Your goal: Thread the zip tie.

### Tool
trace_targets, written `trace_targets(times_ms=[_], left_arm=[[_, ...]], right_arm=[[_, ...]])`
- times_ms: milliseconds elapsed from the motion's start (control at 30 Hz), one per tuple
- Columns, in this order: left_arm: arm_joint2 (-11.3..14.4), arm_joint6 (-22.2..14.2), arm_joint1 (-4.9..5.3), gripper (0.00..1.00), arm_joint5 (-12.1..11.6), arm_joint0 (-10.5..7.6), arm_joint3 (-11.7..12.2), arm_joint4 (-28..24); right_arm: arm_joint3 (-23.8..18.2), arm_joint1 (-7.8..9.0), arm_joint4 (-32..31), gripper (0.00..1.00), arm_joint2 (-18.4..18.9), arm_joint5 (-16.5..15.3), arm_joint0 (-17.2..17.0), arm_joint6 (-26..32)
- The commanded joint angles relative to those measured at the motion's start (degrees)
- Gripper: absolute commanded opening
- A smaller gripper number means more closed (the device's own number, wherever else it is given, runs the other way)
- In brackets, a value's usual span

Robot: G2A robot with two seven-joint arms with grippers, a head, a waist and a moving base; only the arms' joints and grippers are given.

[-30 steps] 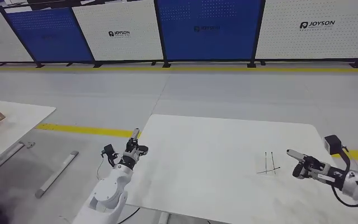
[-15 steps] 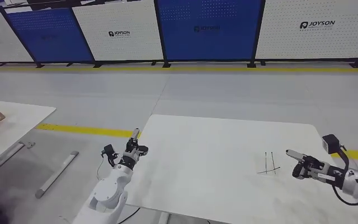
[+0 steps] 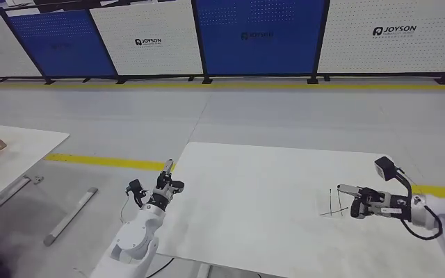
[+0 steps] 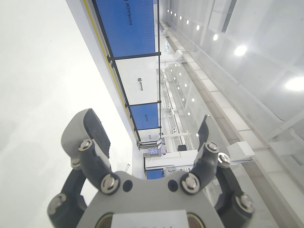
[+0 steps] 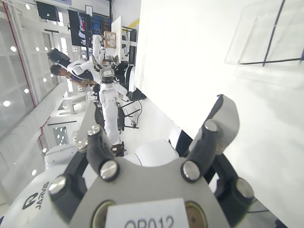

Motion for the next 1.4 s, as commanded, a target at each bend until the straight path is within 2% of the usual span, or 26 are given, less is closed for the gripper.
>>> trace_targets(times_ms=[0, 67, 100, 500, 567, 600, 733, 900, 1100, 1300, 1367], left_arm=[[0.0, 0.0, 0.00, 1.00, 0.0, 0.00, 0.0, 0.0], [0.0, 0.0, 0.00, 1.00, 0.0, 0.00, 0.0, 0.0], [0.0, 0.0, 0.00, 1.00, 0.0, 0.00, 0.0, 0.0], [0.0, 0.0, 0.00, 1.00, 0.0, 0.00, 0.0, 0.0], [0.0, 0.0, 0.00, 1.00, 0.0, 0.00, 0.0, 0.0], [0.0, 0.0, 0.00, 1.00, 0.0, 0.00, 0.0, 0.0], [0.0, 0.0, 0.00, 1.00, 0.0, 0.00, 0.0, 0.0], [0.0, 0.0, 0.00, 1.00, 0.0, 0.00, 0.0, 0.0], [0.0, 0.0, 0.00, 1.00, 0.0, 0.00, 0.0, 0.0], [0.0, 0.0, 0.00, 1.00, 0.0, 0.00, 0.0, 0.0], [0.0, 0.0, 0.00, 1.00, 0.0, 0.00, 0.0, 0.0]], right_arm=[[3.5, 0.75, 1.8, 1.00, -4.4, -0.6, 2.2, 0.0], [7.0, 1.70, 4.0, 1.00, -8.7, -1.2, 4.7, 0.0], [7.5, 1.83, 4.4, 1.00, -9.3, -1.3, 5.0, 0.0], [7.5, 1.83, 4.4, 1.00, -9.3, -1.3, 5.0, 0.0], [7.5, 1.89, 4.5, 1.00, -9.1, -2.1, 4.8, 0.0], [8.1, 2.11, 5.3, 1.00, -8.8, -3.3, 4.5, 0.0], [10.1, 3.40, 7.7, 1.00, -7.6, -4.8, 4.8, 0.0], [13.7, 5.27, 9.2, 1.00, -7.8, -4.9, 6.2, 0.0], [19.9, 6.82, 11.1, 1.00, -13.2, -5.6, 9.6, 0.0], [26.6, 6.37, 11.0, 1.00, -20.1, -6.6, 14.1, 0.0], [28.4, 6.07, 12.5, 1.00, -21.6, -5.8, 15.2, 0.0]])
